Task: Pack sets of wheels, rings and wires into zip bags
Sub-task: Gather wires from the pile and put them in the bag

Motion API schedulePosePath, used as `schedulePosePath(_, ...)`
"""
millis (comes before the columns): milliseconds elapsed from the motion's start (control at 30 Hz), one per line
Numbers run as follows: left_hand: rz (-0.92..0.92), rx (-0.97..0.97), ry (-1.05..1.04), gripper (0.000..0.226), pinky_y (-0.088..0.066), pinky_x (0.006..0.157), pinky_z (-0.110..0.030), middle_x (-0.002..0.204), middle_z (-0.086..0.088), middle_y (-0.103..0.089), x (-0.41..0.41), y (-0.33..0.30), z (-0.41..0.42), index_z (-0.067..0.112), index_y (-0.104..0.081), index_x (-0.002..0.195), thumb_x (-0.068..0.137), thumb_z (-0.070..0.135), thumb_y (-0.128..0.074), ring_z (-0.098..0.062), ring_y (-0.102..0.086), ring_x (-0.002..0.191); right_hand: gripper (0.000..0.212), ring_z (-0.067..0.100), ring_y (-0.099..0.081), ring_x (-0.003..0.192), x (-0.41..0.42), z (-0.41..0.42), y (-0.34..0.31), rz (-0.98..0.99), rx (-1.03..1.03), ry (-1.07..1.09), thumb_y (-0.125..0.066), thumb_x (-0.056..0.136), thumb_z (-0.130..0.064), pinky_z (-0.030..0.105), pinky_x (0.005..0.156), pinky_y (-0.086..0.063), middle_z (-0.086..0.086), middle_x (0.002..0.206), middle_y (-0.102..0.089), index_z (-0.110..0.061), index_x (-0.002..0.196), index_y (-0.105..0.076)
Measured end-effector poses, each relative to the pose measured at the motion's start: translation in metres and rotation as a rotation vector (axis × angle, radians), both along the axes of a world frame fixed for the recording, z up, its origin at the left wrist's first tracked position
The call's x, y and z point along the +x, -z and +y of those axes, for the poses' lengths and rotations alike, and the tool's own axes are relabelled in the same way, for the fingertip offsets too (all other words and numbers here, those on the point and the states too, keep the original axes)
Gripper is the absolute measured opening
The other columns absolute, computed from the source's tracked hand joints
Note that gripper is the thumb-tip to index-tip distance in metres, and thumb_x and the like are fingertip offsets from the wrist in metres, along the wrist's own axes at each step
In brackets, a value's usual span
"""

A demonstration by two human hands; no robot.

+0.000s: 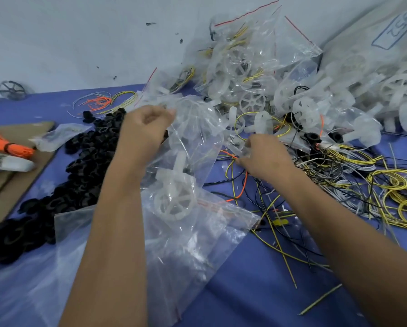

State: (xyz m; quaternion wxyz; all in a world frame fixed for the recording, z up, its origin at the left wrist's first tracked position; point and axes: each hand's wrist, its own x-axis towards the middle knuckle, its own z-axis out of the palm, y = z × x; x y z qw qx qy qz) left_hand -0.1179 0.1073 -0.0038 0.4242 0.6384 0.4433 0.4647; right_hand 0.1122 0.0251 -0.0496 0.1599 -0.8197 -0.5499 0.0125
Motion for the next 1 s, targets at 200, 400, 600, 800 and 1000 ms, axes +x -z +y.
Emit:
schedulePosePath(200,0.516,0.074,0.238,0.048,-0.045,0.087,-0.023,0.115,0.015,-0.063,0.033,0.016,-0.012,0.034,-0.064,0.116,0.076,0.048,-0.086,0.001,-0.059,0.107,0.044,0.031,-0.046,0.054,0.017,-0.017,-0.004,0.348,0.347,0.027,-0.064,0.097,-0.020,0.036,0.054,-0.042,0.002,0.051,-0.041,-0.008,0.057,-0.049)
schedulePosePath(400,0.677,-0.025,0.600,0.035,-0.061,0.077,-0.031,0.091,0.017,-0.072,0.030,0.011,-0.020,0.021,-0.074,0.101,0.076,-0.001,-0.085,-0.004,-0.070,0.078,0.024,0.018,-0.069,0.070,0.023,-0.048,-0.013,1.277,0.564,0.075,-0.055,0.104,-0.014,0.032,0.064,-0.064,0.003,0.075,-0.069,-0.010,0.082,-0.065)
schedulePosePath(600,0.420,0.086,0.404,0.029,-0.042,0.066,-0.016,0.065,0.007,-0.069,0.039,-0.001,-0.023,0.022,-0.079,0.081,0.083,0.051,-0.080,0.001,-0.054,0.059,0.041,0.018,-0.073,0.088,0.030,-0.070,-0.010,1.476,0.585,-0.188,-0.046,0.104,-0.007,0.039,0.086,-0.058,-0.004,0.081,-0.072,-0.020,0.073,-0.071)
schedulePosePath(800,0.305,0.173,0.340,0.024,-0.054,0.079,-0.032,0.083,-0.001,-0.074,0.068,-0.005,-0.036,0.014,-0.074,0.091,0.097,0.036,-0.067,-0.012,-0.066,0.077,0.045,0.015,-0.072,0.099,0.026,-0.074,-0.012,1.548,0.655,-0.423,-0.039,0.097,-0.009,0.028,0.087,-0.058,-0.005,0.093,-0.076,-0.020,0.081,-0.079)
schedulePosePath(1000,0.150,-0.137,0.372,0.048,-0.061,0.077,-0.029,0.077,0.014,-0.074,0.089,-0.001,-0.051,0.025,-0.069,0.098,0.098,0.068,-0.046,-0.002,-0.073,0.075,0.034,0.010,-0.017,0.050,0.022,-0.074,-0.003,1.155,0.678,-0.372,-0.058,0.075,-0.010,0.023,0.050,-0.018,-0.009,0.051,-0.025,-0.016,0.046,-0.043)
